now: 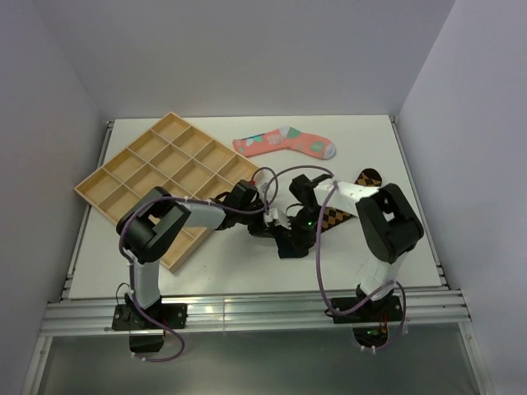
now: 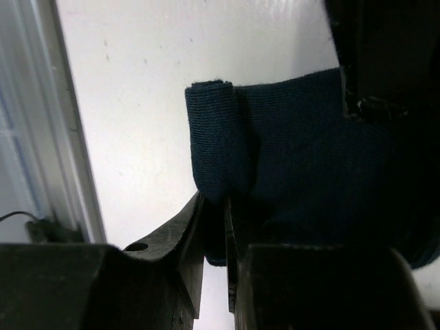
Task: Roll the socks
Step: Roll the sock at the center of the board.
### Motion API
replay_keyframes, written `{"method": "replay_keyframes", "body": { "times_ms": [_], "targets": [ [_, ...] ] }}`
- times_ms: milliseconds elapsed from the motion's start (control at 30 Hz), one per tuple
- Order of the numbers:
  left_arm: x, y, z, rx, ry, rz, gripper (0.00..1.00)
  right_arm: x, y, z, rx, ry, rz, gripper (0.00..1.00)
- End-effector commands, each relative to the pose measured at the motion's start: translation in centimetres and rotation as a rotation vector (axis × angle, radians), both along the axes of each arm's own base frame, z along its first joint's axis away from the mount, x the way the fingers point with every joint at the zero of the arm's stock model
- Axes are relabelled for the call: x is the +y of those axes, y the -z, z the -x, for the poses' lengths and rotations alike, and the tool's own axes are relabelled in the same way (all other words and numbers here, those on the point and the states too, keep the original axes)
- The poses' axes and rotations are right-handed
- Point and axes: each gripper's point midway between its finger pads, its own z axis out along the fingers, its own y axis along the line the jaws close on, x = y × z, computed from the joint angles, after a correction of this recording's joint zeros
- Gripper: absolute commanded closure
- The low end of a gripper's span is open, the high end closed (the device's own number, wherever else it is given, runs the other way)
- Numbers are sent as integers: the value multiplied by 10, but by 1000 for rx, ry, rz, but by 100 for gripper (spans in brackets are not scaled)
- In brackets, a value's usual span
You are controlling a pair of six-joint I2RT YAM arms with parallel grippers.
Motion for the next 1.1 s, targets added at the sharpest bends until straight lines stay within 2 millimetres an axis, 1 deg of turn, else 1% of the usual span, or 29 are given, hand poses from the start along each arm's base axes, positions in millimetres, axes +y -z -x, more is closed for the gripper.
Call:
{"method": "replay_keyframes", "body": {
  "times_ms": [0,67,167,200,267,300,367,400,433,467,500,533,567,600,633,667,700,733,767,800,833,867,900,933,967,1000,1033,1067],
  "targets": [
    [17,17,-4,-52,-68,-87,97,1,2,10,138,-5,16,82],
    [18,19,2,-46,-74,-82,95,1,1,7,169,14,21,82],
    [17,18,8,-49,-79,-56,91,2,10,-4,180,43,52,82],
    [19,19,9,-59,-91,-62,89,4,13,-7,192,48,60,82],
    [16,17,10,-78,-96,-60,83,6,11,-7,227,54,59,82],
    [19,21,14,-73,-111,-68,81,7,11,-10,232,58,59,82],
    [18,14,14,-94,-129,-39,77,8,13,-14,221,68,62,82],
    [23,18,17,-90,-145,-48,72,6,15,-15,214,70,71,82],
    [25,17,18,-100,-151,-44,71,7,16,-16,211,72,73,82],
    [24,6,16,-131,-163,-16,70,6,18,-17,211,71,76,82],
    [29,8,21,-132,-173,-18,69,6,18,-18,210,73,78,82],
    [32,6,21,-151,-194,-23,65,6,20,-17,220,71,83,82],
    [31,-7,19,-180,-209,9,64,6,21,-17,221,76,86,82],
    [40,-1,27,-174,-222,-3,62,6,21,-17,223,73,83,83],
    [43,-3,27,-196,-246,-1,61,7,21,-17,223,72,81,83],
    [43,-17,25,-233,-269,43,60,7,20,-19,222,78,81,83],
    [53,-8,35,-226,-280,31,59,8,20,-19,220,78,81,83],
    [54,-11,41,-245,-280,46,59,7,20,-20,218,80,83,83],
    [60,-16,43,-288,-301,52,58,7,20,-20,221,82,85,83],
    [55,-19,51,-339,-263,47,57,6,20,-19,226,82,89,83],
    [54,-23,53,-386,-253,40,57,6,20,-19,231,78,89,83],
    [53,-33,52,-456,-259,42,57,6,21,-19,238,79,92,83],
    [50,-37,51,-533,-230,23,58,6,22,-18,245,79,94,83],
    [41,-44,61,-580,-185,36,58,6,22,-18,251,81,96,83],
    [36,-53,59,-657,-151,39,59,7,22,-18,252,81,96,83],
    [31,-59,59,-693,-131,47,58,7,22,-18,247,80,94,83],
    [24,-63,65,-726,-87,52,58,7,22,-19,245,82,93,83],
    [15,-69,62,-784,-41,41,58,7,22,-18,247,85,93,83]
  ]
}}
